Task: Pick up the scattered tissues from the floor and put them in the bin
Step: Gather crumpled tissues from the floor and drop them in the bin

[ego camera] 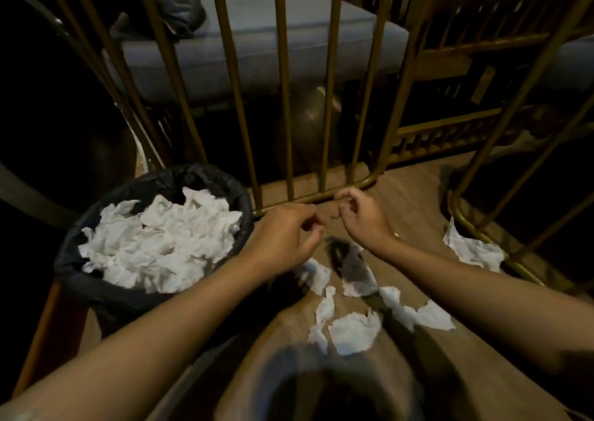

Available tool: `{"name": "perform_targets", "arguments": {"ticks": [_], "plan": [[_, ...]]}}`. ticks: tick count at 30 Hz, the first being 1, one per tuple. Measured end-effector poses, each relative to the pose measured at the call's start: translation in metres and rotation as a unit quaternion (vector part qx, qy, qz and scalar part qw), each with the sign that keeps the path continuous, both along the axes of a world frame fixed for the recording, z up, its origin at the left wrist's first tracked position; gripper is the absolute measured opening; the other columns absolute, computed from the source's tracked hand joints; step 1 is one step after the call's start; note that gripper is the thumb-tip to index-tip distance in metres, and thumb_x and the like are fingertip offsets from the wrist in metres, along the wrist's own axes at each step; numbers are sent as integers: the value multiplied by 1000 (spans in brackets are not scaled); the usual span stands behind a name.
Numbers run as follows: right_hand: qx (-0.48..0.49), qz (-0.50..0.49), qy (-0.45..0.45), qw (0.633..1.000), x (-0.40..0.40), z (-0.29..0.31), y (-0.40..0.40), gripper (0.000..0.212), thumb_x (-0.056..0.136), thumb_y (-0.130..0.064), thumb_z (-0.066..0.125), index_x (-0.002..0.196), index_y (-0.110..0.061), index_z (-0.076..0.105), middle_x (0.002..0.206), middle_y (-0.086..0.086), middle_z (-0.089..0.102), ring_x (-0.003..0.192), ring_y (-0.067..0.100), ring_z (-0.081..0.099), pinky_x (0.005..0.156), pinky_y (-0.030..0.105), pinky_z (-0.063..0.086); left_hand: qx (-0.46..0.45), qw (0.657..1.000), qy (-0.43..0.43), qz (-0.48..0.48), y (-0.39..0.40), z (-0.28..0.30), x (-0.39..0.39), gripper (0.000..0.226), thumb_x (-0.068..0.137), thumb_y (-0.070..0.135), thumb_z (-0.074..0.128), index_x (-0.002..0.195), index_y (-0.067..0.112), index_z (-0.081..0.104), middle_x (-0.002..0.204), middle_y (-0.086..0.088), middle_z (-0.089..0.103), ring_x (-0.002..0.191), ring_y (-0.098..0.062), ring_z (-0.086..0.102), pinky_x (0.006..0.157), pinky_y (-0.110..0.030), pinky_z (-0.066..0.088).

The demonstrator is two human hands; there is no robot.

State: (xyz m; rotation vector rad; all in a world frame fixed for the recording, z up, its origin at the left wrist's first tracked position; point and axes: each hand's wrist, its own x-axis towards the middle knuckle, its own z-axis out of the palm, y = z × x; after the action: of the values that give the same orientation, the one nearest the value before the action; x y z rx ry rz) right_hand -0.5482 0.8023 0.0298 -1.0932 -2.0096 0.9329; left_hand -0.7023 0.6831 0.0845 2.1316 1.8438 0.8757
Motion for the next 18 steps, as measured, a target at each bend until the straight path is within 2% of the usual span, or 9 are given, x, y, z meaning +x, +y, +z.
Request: {"name": "perform_targets", "arguments": {"ticks": [3, 5, 7, 9, 11, 13, 14, 16, 18], "plan": [[-40, -16, -26, 999, 36, -30, -2, 15, 98, -10, 48, 104, -10, 62, 84, 5, 68, 73, 1, 63, 63, 17, 47, -101, 993, 55, -17, 21, -30, 16, 5, 88, 26, 56, 86, 25, 61, 82, 4, 66, 75, -13, 61, 72, -38, 54], [-32, -29, -78, 996, 59, -60, -8, 11, 96, -14, 52, 97, -16, 63, 82, -2, 66, 76, 13, 65, 64, 19, 44, -183, 978, 94, -36, 31, -58, 24, 10, 90, 29, 54, 85, 23, 60, 82, 2, 66, 74, -15, 62, 72, -39, 54], [-9, -32, -139, 990, 77, -88, -20, 10, 93, -33, 55, 93, -26, 62, 91, -8, 63, 91, 19, 61, 84, 33, 47, -265, 955, 114, -65, 34, -88, 33, 13, 91, 28, 54, 92, 20, 64, 90, -1, 67, 82, -16, 63, 79, -36, 53], [-44, -45, -218, 974, 92, -105, -40, 37, 90, -57, 49, 112, -30, 60, 116, -5, 57, 120, 23, 47, 108, 48, 32, -320, 937, 121, -70, 28, -118, 42, 20, 90, 29, 56, 105, 20, 64, 107, -1, 65, 99, -18, 61, 91, -34, 49], [-106, -71, -337, 933, 102, -123, -62, 70, 85, -74, 43, 138, -28, 44, 150, 4, 36, 142, 26, 24, 115, 44, 14, -318, 938, 125, -49, 15, -147, 51, 37, 90, 40, 56, 121, 21, 58, 124, -4, 56, 113, -20, 54, 98, -33, 44], [-127, -105, -383, 909, 104, -146, -88, 94, 73, -88, 34, 146, -29, 35, 160, 9, 19, 148, 30, 12, 116, 51, 5, -316, 939, 136, -30, -4, -170, 60, 60, 85, 59, 50, 133, 22, 48, 143, -7, 41, 129, -24, 44, 105, -35, 40], [-118, -118, -388, 906, 104, -155, -99, 102, 66, -93, 32, 144, -28, 40, 160, 12, 21, 147, 33, 15, 116, 58, 3, -308, 939, 148, -27, -14, -180, 64, 69, 83, 64, 46, 137, 22, 44, 152, -8, 32, 137, -25, 36, 110, -37, 36], [-131, -94, -386, 908, 105, -172, -110, 104, 58, -92, 40, 133, -22, 55, 151, 18, 37, 141, 40, 29, 115, 62, 5, -293, 945, 140, -22, -37, -197, 70, 68, 85, 57, 49, 141, 21, 41, 157, -8, 25, 143, -26, 26, 116, -40, 29], [-115, -34, -354, 927, 108, -184, -114, 94, 65, -84, 48, 132, -18, 55, 146, 21, 43, 136, 41, 36, 116, 59, 17, -258, 963, 79, 5, -58, -213, 76, 55, 88, 37, 51, 139, 19, 43, 148, -9, 40, 137, -28, 38, 113, -41, 33]]}}
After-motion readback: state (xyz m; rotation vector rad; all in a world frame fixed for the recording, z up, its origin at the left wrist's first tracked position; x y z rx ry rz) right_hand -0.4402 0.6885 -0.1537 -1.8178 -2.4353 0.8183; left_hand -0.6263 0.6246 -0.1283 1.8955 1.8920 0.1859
